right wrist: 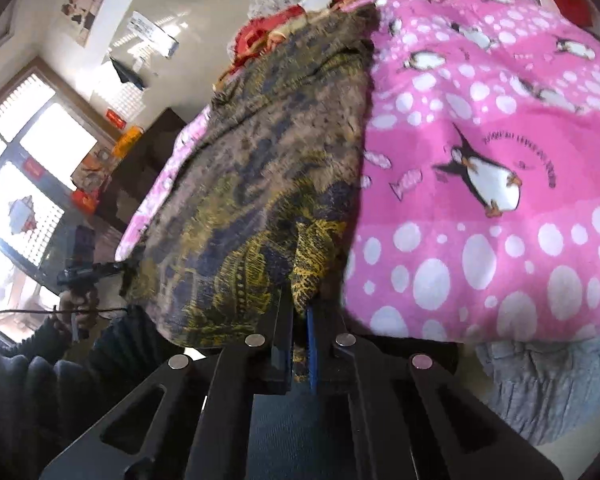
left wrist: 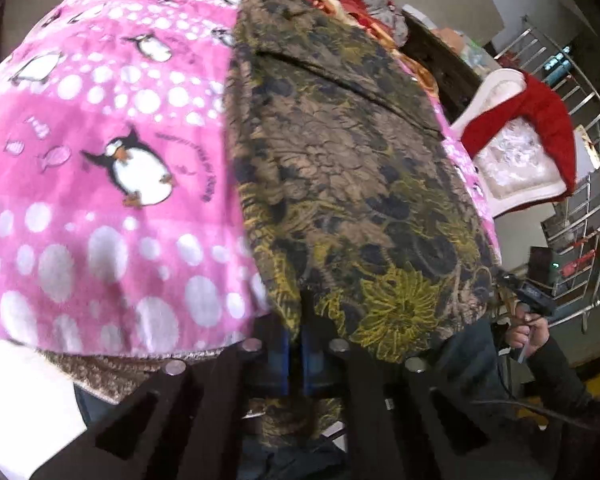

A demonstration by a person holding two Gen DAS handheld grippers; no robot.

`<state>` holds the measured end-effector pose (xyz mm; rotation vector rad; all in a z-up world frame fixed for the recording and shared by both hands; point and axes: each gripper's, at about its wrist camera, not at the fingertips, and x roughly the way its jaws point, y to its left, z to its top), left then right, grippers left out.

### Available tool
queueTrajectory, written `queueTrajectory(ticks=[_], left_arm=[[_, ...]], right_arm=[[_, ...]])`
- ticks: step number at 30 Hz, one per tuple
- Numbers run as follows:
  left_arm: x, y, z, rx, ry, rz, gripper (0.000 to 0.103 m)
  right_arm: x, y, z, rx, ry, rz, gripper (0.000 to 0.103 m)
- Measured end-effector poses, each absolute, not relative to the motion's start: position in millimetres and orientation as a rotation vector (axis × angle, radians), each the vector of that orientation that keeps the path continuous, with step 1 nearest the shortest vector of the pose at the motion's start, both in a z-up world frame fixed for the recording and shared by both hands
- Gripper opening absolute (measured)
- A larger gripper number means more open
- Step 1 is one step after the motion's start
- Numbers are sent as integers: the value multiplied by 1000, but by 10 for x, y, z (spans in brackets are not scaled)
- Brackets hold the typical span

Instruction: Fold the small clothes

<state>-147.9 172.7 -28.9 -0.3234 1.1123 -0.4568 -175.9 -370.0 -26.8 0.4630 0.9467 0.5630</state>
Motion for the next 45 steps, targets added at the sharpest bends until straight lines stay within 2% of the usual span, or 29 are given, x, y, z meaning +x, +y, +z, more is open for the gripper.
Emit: queueTrajectory(ticks=[6,20,25,28,33,39,45], left_arm=[[-1667,1819,54,-363,1008,-493,3],[-2457,2218,1084,-404,812,-632,3],[-2316,2128,1415,-367,735,-666,4],[-1933,2105,1370,-376,742,-593,4],[-1115,1995,1139,-357,787,-451,4],[-4,1843,698,-332,874,-346,4],[689,1800,427,-269,921,-247,4]], right_arm=[[-1977,-3841,236,473,821,560,0],[-2568,-3840,1547,298,611,625,0],[-2505,-3913,1850,249,554,611,0],[-2283,-3954,1848,251,543,571,0],[-1528,-3726,1632,145,631,411,0],[-459,-3459,1142,-25,772,182,0],[314,-3426,764,-88,844,73,0]])
